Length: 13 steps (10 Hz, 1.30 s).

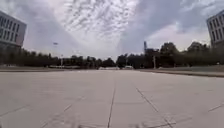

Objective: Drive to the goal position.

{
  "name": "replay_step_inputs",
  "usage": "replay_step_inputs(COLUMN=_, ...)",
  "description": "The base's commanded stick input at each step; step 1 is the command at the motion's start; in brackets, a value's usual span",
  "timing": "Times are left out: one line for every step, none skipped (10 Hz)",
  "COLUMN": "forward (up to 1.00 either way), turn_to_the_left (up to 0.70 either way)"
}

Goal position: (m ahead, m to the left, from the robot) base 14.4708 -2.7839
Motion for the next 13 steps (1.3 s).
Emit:
replay_step_inputs(forward=0.70, turn_to_the_left=0.00)
replay_step_inputs(forward=0.70, turn_to_the_left=0.00)
replay_step_inputs(forward=0.70, turn_to_the_left=0.00)
replay_step_inputs(forward=0.70, turn_to_the_left=0.00)
replay_step_inputs(forward=0.70, turn_to_the_left=0.00)
replay_step_inputs(forward=0.70, turn_to_the_left=0.00)
replay_step_inputs(forward=0.70, turn_to_the_left=0.00)
replay_step_inputs(forward=0.70, turn_to_the_left=0.00)
replay_step_inputs(forward=0.70, turn_to_the_left=0.00)
replay_step_inputs(forward=0.70, turn_to_the_left=0.00)
replay_step_inputs(forward=0.70, turn_to_the_left=0.00)
replay_step_inputs(forward=0.70, turn_to_the_left=0.00)
replay_step_inputs(forward=0.70, turn_to_the_left=0.00)
